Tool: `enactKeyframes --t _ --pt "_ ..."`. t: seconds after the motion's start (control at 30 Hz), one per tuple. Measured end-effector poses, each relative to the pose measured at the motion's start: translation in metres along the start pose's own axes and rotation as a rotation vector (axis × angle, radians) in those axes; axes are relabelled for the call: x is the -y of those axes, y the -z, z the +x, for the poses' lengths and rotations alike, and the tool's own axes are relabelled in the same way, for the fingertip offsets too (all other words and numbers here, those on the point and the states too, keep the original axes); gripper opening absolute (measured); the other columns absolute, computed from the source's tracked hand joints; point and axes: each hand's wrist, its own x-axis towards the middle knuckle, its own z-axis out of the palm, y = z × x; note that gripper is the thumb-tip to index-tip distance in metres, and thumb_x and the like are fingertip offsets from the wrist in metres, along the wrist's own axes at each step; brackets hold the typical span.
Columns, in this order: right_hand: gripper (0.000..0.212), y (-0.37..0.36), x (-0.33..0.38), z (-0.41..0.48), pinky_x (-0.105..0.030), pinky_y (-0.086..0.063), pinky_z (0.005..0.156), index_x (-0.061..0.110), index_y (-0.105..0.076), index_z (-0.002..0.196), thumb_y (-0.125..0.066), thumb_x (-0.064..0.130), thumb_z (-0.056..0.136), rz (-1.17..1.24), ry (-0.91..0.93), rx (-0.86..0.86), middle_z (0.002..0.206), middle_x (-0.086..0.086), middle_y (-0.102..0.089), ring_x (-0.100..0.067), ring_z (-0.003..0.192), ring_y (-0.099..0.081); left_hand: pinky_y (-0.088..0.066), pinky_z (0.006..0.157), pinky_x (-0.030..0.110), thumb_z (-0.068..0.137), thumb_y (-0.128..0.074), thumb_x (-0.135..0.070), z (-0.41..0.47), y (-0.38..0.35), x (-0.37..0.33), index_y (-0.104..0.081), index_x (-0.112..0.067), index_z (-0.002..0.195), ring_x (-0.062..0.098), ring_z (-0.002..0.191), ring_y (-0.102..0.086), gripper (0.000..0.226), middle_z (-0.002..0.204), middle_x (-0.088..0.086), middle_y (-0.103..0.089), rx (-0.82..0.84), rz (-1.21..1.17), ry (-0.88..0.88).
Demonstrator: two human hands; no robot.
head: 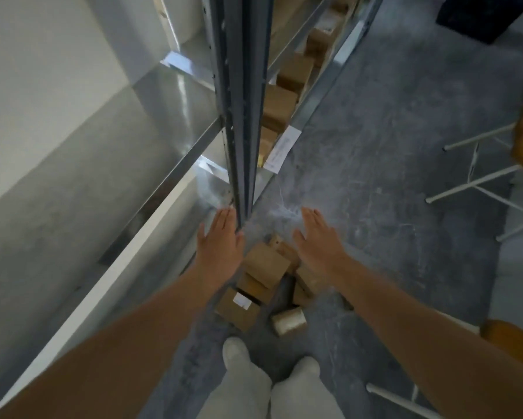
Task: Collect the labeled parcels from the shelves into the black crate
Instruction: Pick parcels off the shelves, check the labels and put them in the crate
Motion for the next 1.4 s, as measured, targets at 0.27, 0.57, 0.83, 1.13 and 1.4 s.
enactKeyframes --t 0.27,0.57,0.83,1.13,1.4 --pt "0.052 -0.113 -0.077 0.111 -0.042 -0.029 0.115 0.01 -0.029 0.152 -0.035 0.029 0.104 0.198 -0.239 0.061 0.156 -0.011 -0.033 -0.029 0.141 -0.035 -0.012 0.123 0.046 0.106 -0.029 -0.032 0.062 -0.13 0.056 -0.012 -0.013 0.157 0.016 0.152 -0.006 0.057 0.165 0.001 -0.011 0.161 0.022 0.156" --pt "0.056 -0.267 -0.168 0.204 -0.038 -0.032 0.109 0.005 -0.016 0.155 -0.032 0.03 0.107 0.327 -0.489 0.341 0.16 -0.015 -0.026 -0.032 0.143 -0.032 -0.006 0.124 0.039 0.107 -0.029 -0.033 0.127 -0.299 0.105 -0.007 -0.015 0.157 0.017 0.152 -0.002 0.058 0.166 0.001 -0.005 0.299 -0.165 0.287" --pt "0.059 -0.372 -0.213 0.248 -0.036 -0.033 0.11 0.009 -0.015 0.157 -0.033 0.035 0.107 0.834 -0.804 0.331 0.16 -0.011 -0.026 -0.03 0.143 -0.031 -0.029 0.117 0.045 0.103 -0.04 -0.026 0.18 -0.409 0.125 -0.02 -0.007 0.154 0.03 0.145 -0.029 0.058 0.16 0.013 -0.027 0.271 -0.382 0.46" --pt "0.073 -0.35 -0.215 0.213 -0.042 -0.034 0.112 0.031 -0.017 0.157 -0.058 0.04 0.097 1.248 -0.76 0.319 0.157 -0.002 -0.033 -0.029 0.14 -0.037 -0.042 0.103 0.033 0.094 -0.054 -0.017 0.159 -0.385 0.099 -0.036 -0.014 0.148 0.029 0.136 -0.039 0.056 0.151 0.007 -0.033 0.163 -0.679 0.704" --pt "0.03 -0.175 -0.18 0.161 -0.025 -0.052 0.077 0.023 -0.051 0.131 -0.053 0.023 0.101 1.299 -0.537 0.04 0.121 0.0 -0.061 -0.013 0.094 -0.059 -0.033 0.059 0.016 0.085 -0.048 -0.003 0.138 -0.21 -0.001 -0.055 -0.022 0.085 0.016 0.076 -0.049 0.02 0.076 0.004 -0.05 0.107 -0.852 0.522"
